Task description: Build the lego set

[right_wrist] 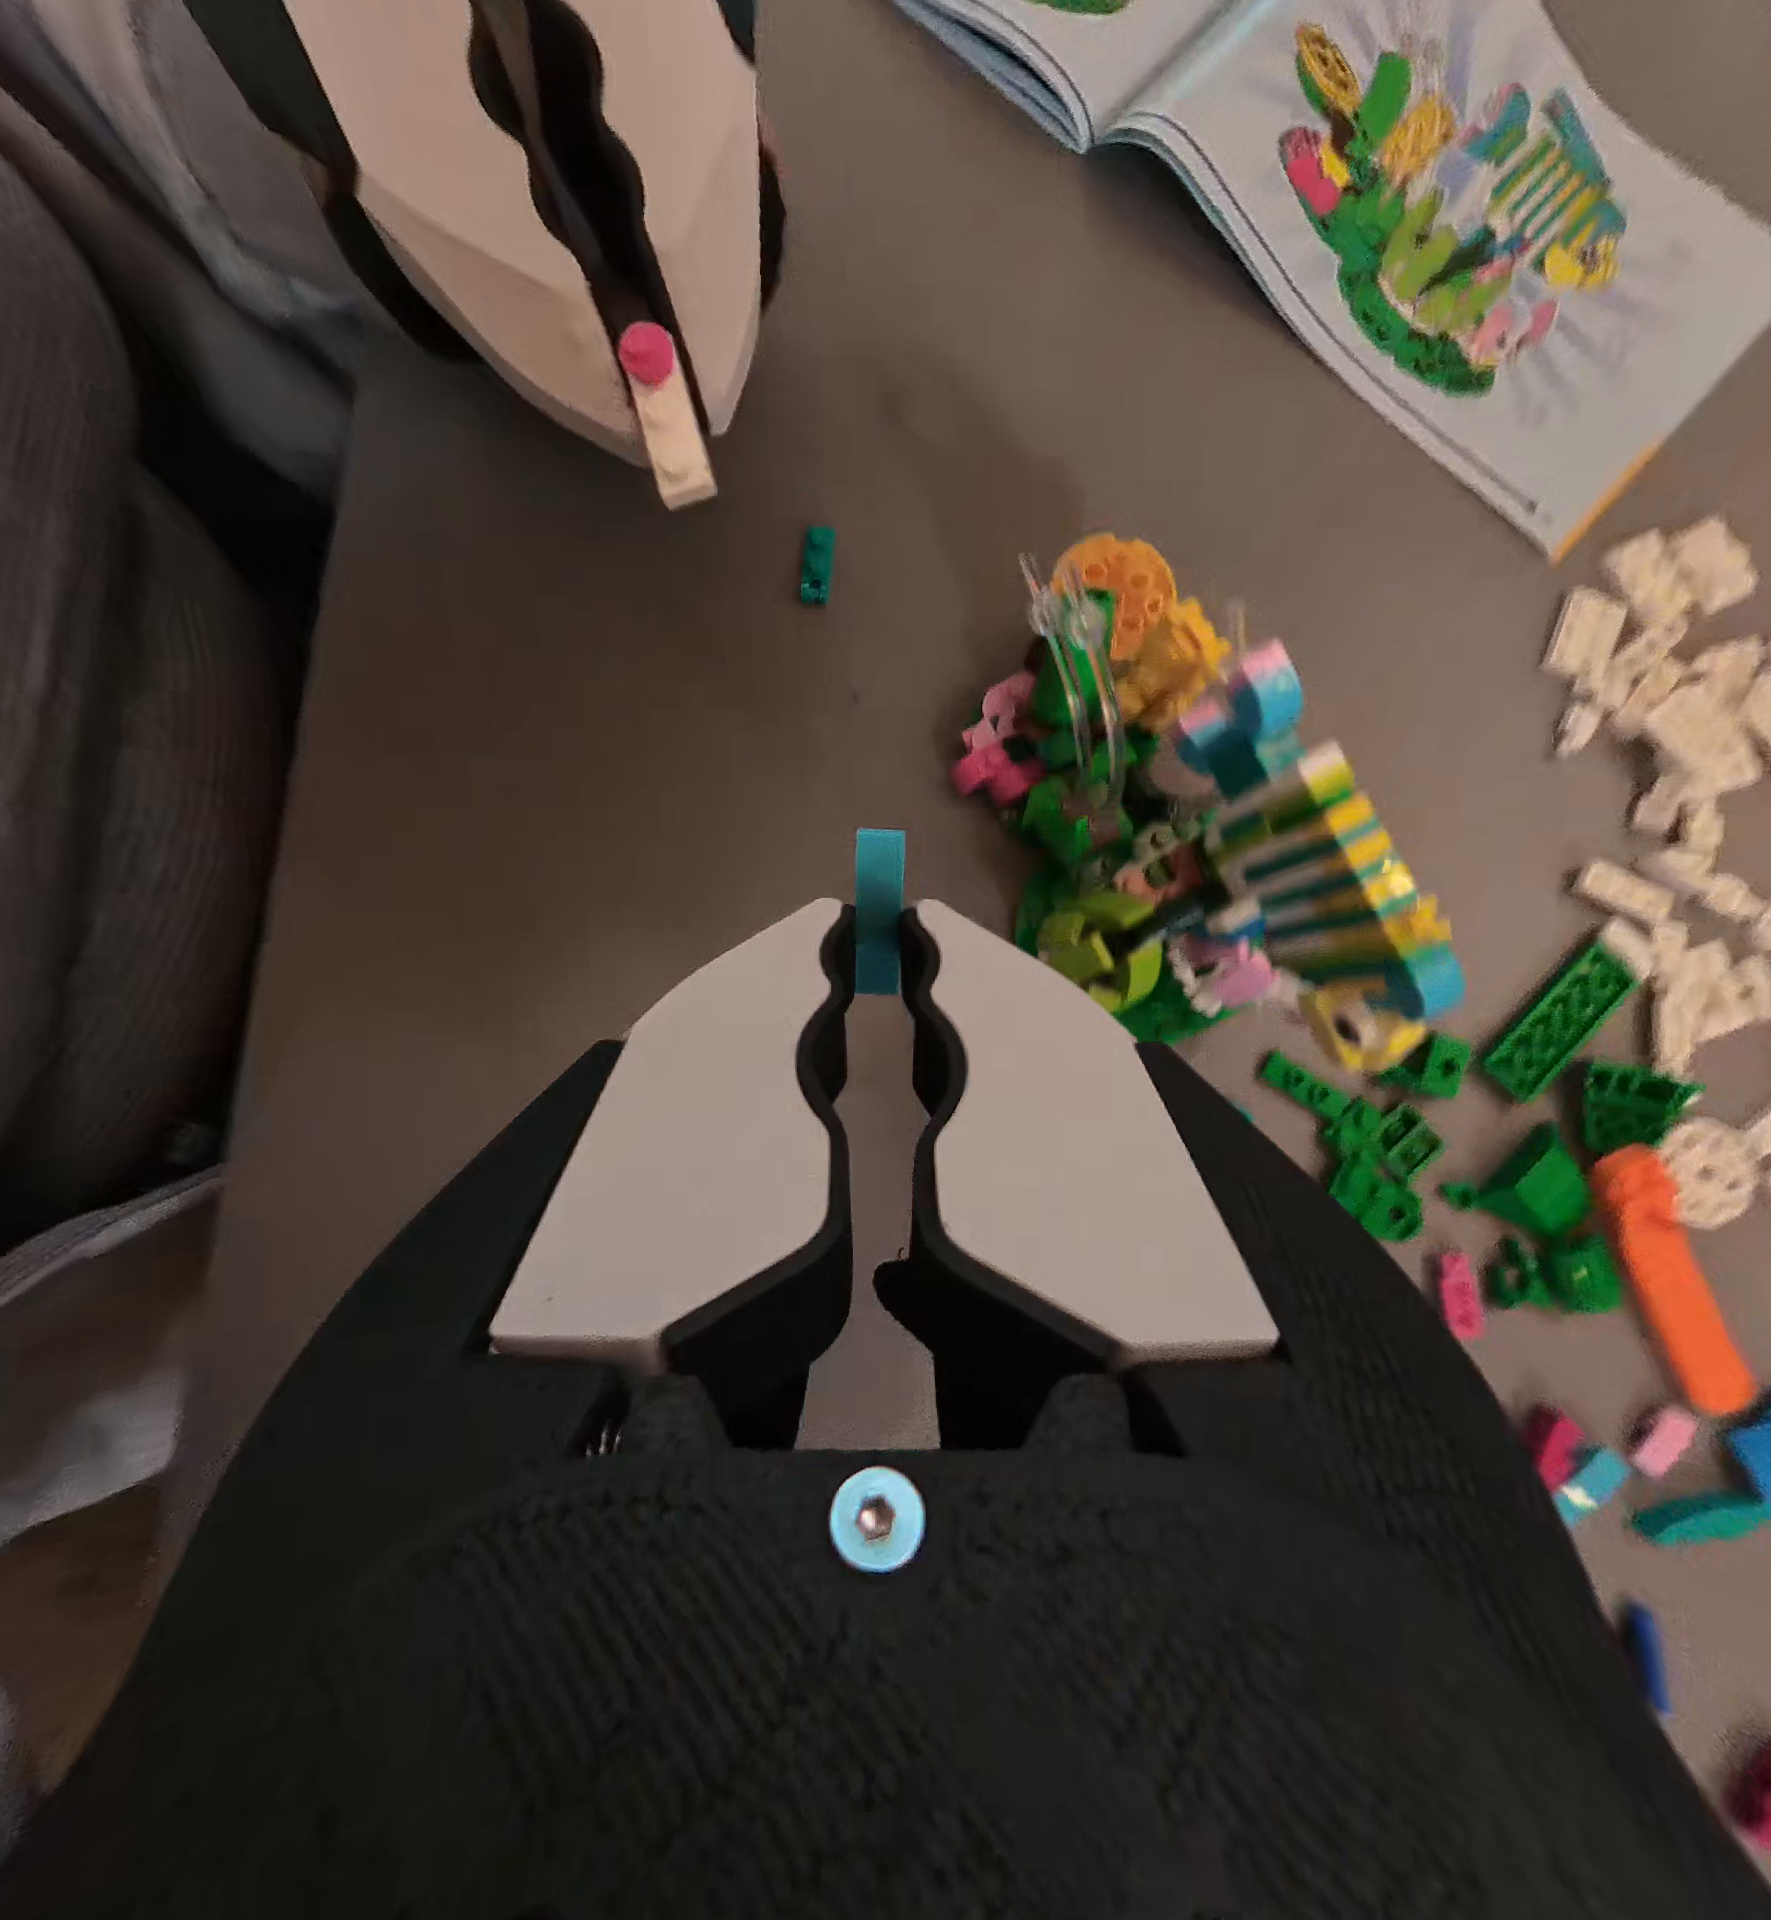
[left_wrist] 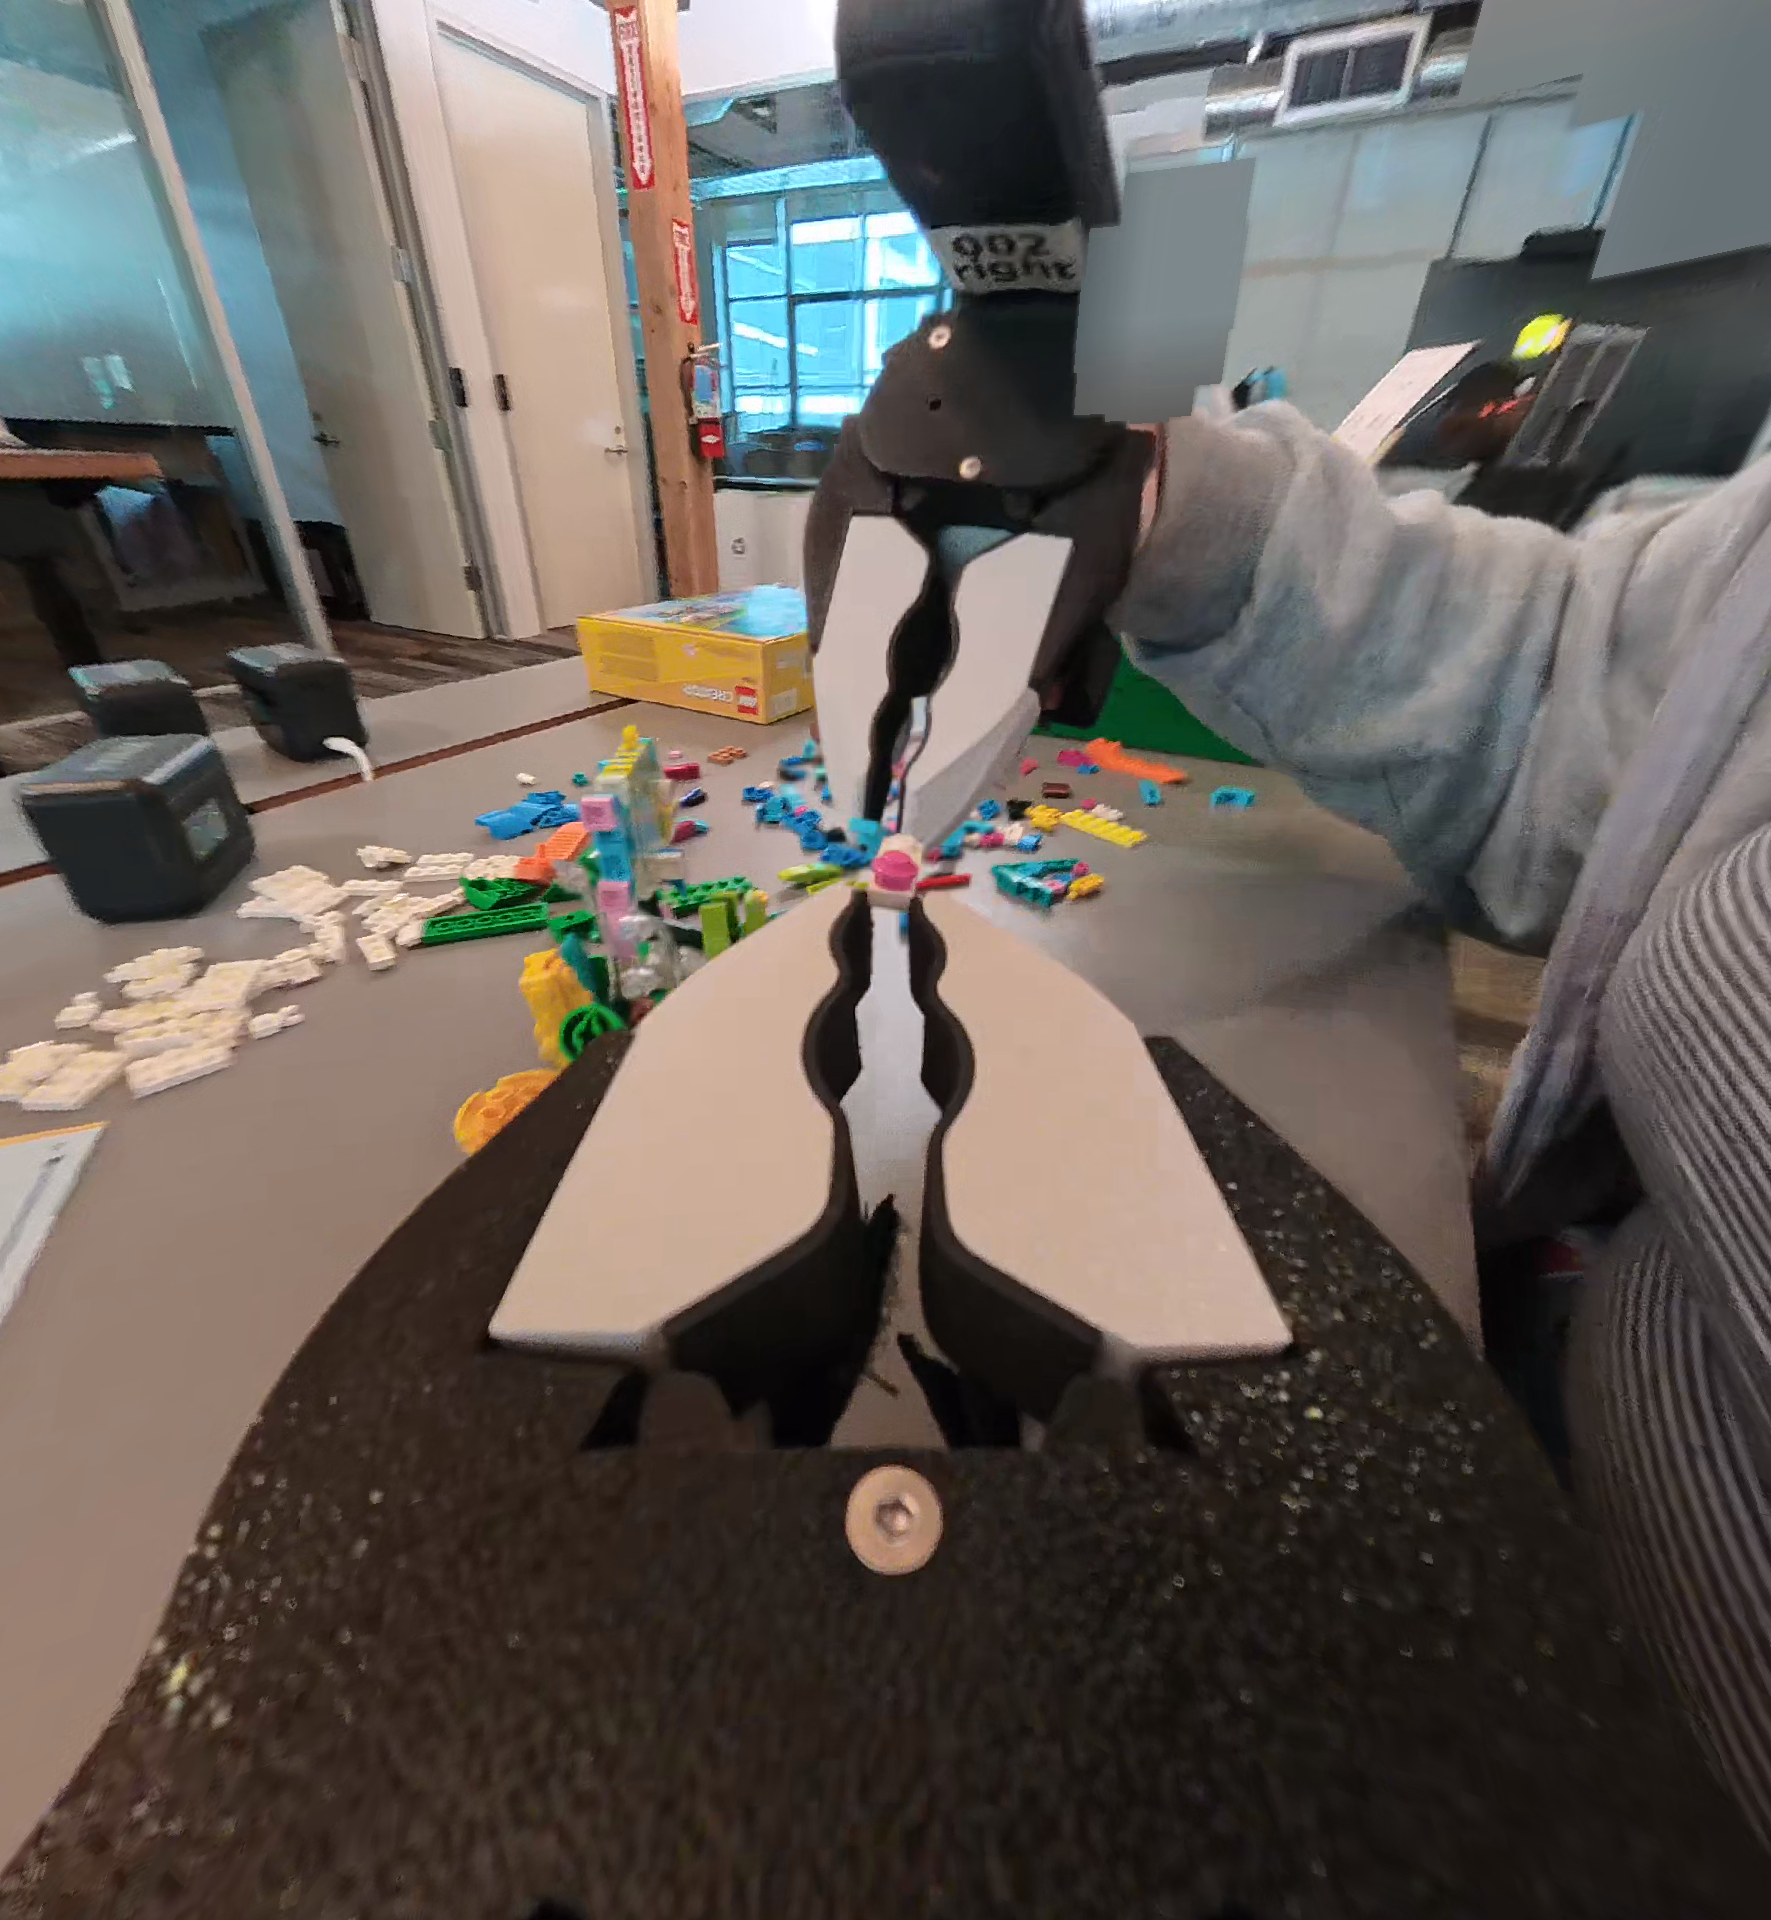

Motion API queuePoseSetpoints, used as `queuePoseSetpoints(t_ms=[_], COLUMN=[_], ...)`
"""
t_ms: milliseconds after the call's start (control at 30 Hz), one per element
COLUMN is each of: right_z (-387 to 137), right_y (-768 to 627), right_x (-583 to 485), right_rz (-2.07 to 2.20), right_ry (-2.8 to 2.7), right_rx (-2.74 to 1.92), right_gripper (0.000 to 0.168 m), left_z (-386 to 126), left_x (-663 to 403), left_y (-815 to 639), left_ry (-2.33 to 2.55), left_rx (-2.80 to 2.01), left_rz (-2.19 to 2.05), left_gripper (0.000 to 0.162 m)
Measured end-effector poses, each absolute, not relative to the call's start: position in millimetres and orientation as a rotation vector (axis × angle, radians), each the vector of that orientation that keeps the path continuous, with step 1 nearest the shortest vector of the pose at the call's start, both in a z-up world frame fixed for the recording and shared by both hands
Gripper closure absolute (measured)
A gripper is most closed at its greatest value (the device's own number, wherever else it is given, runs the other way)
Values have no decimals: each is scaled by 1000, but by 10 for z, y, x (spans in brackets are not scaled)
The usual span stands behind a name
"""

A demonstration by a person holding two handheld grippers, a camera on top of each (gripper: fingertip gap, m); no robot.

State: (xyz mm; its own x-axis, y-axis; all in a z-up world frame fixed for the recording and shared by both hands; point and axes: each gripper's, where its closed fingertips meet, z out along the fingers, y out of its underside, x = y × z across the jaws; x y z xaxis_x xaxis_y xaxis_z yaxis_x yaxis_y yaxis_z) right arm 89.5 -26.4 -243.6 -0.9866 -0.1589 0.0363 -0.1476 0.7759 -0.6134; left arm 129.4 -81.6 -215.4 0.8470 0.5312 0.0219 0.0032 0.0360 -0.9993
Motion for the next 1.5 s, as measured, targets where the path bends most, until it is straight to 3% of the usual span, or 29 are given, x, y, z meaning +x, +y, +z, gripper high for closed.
queuePoseSetpoints(t_ms=[467, 733, 933, 1100, 1500], right_z=[-3163, -3238, -3232, -3181, -3207], right_y=[-989, -993, -1036, -1012, -1016], right_x=[1341, 1325, 1317, 1348, 1281], right_rz=[-587, -513, -581, -820, -1052], right_ry=[3037, 3054, 3060, 2975, 2869], right_rx=[-641, -656, -655, -612, -469], right_gripper=[162, 161, 161, 147, 155], left_z=[-2430, -2433, -2446, -2440, -2464], left_x=[1752, 1750, 1739, 1746, 1738], left_y=[-1327, -1362, -1395, -1400, -1378], left_ry=[-637, -640, -671, -674, -677], left_rx=[-1645, -1666, -1643, -1636, -1652], left_rz=[699, 699, 660, 647, 613], left_gripper=[156, 156, 156, 156, 156])
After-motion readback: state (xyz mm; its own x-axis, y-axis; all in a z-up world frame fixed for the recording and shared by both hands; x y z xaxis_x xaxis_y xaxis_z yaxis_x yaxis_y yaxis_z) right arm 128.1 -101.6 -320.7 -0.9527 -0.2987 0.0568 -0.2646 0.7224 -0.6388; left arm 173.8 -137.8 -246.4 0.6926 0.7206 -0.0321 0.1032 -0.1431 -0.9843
